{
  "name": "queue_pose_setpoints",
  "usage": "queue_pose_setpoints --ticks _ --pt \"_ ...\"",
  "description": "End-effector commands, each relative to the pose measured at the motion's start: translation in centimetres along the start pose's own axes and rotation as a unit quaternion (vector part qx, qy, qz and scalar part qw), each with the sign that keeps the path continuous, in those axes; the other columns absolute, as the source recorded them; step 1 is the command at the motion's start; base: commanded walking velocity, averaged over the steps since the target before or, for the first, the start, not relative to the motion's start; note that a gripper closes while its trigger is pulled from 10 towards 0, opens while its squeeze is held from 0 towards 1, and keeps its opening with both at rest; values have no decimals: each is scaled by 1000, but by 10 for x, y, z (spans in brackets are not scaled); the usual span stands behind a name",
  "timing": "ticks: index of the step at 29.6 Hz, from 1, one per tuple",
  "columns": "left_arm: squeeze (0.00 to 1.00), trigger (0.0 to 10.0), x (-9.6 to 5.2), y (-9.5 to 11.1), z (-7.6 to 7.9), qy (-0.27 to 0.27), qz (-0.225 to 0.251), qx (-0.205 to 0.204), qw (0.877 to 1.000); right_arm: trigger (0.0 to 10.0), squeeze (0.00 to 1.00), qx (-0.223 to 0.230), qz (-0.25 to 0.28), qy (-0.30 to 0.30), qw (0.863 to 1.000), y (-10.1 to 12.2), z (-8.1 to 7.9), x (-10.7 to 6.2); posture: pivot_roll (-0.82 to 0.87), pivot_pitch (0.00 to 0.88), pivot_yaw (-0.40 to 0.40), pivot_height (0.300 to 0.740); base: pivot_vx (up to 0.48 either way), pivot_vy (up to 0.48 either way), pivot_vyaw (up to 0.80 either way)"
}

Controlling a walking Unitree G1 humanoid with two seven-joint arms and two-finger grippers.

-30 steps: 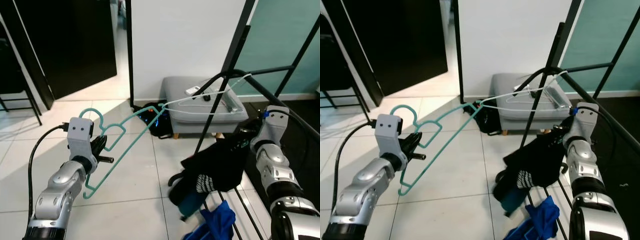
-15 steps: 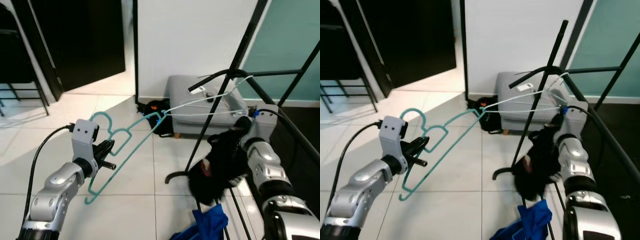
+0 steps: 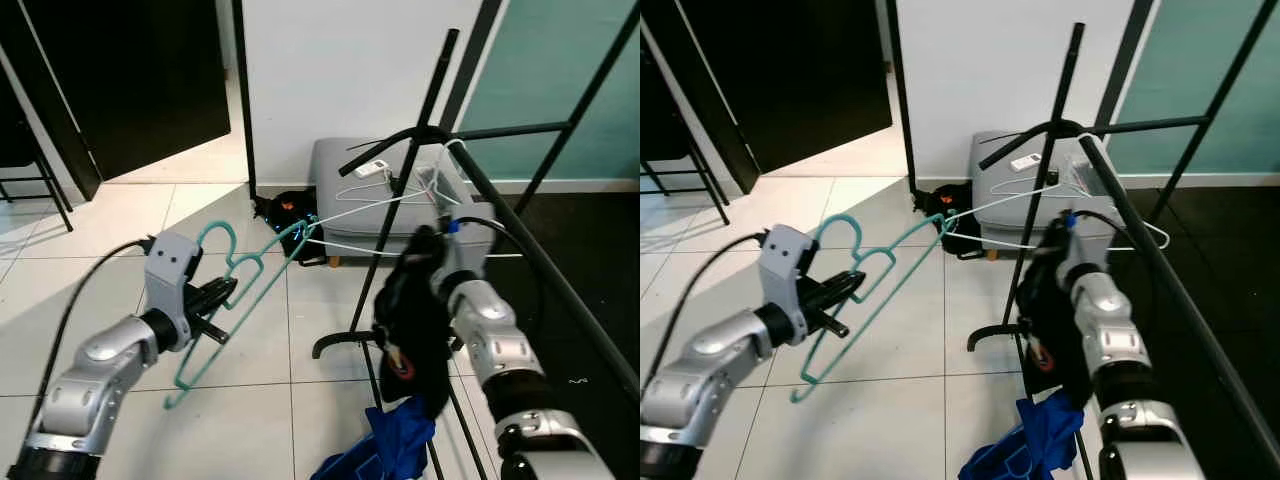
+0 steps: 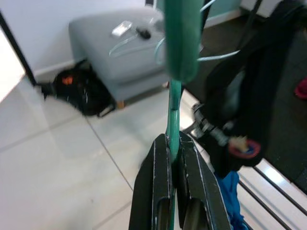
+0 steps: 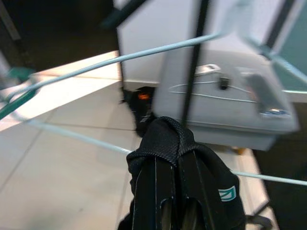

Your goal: Hang hanger

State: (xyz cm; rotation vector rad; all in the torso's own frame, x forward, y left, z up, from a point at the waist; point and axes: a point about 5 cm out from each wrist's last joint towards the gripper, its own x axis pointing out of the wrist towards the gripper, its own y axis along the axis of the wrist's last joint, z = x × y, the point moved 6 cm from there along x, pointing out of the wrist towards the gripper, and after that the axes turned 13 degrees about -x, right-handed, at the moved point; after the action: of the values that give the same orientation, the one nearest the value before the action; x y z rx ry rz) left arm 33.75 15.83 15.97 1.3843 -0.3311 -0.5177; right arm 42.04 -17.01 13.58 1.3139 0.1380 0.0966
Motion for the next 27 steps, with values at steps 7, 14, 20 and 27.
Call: queue_pose_setpoints --ticks 7,14,20,27 --pt "0 10000 -34 17 -5 -133 -45 46 989 10000 0 9 6 36 999 4 -19 -6 -22 52 -62 740 0 0 0" --pt "0 10000 -65 7 -13 -218 -155 53 962 10000 0 34 26 84 996 11 -35 -13 -28 46 -49 740 0 0 0" --pt "0 10000 -77 -7 -5 -272 -232 55 932 10000 0 43 21 89 995 8 -37 -17 -33 45 -40 740 0 0 0" --pt "0 10000 -77 -28 0 -281 -279 75 915 10000 0 41 19 96 994 8 -40 -19 -35 48 -41 740 0 0 0"
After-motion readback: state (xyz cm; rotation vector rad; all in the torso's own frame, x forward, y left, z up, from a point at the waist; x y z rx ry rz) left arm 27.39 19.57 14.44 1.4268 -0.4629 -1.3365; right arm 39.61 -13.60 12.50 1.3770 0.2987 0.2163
